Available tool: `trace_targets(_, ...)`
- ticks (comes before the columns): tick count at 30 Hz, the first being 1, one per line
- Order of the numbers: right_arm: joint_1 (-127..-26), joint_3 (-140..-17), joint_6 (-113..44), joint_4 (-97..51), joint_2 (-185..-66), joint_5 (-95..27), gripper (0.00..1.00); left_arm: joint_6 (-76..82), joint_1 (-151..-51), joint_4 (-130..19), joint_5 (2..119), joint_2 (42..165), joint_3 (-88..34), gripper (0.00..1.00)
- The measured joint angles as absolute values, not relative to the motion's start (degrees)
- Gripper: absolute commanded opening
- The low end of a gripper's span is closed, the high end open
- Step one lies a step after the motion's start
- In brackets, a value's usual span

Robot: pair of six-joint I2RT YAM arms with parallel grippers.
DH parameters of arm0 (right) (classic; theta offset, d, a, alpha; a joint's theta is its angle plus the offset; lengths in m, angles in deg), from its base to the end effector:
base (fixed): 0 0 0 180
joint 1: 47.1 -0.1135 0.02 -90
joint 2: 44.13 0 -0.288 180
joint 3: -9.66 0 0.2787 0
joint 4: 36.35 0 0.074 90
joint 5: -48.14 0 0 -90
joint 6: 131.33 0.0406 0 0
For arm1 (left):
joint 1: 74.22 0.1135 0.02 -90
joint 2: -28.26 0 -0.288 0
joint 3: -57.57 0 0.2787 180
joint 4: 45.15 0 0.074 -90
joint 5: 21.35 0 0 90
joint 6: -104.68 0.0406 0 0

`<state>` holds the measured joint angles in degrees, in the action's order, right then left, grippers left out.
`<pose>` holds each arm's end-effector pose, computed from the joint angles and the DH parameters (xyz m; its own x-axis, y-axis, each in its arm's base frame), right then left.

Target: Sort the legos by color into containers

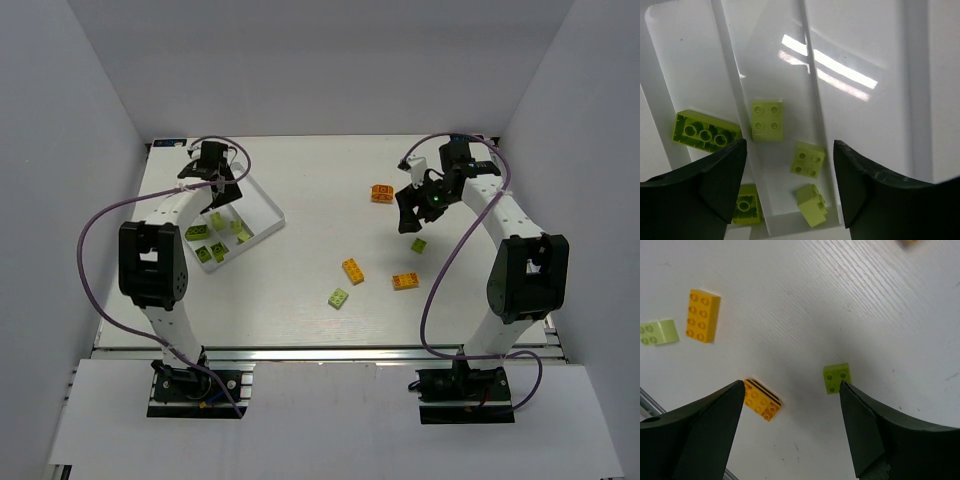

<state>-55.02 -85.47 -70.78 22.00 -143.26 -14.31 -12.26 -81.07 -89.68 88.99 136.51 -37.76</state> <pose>0.3884 0.0730 0.2810 -0.5994 -0.5235 -0.6055 -0.7229 0.6789 0.1286 0.4407 -0.0387 0.2302 -0.7126 -0.3423 -0.6124 -0.4450 0.8954 0.0174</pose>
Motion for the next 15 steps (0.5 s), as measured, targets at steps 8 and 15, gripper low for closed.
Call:
trace_targets(8, -53.65, -85.36, -72.35, 25.51, -143.2, -24.15, 0.78, -13.24, -82.82, -85.07, 67.26, 117.82, -31.15, 0.55)
trace_targets(15, -52.68, -85.21, -76.99, 27.33, -142.56, -20.5, 0.79, -15.4, -88.64, -84.96, 54.15, 106.48, -19.24, 0.68)
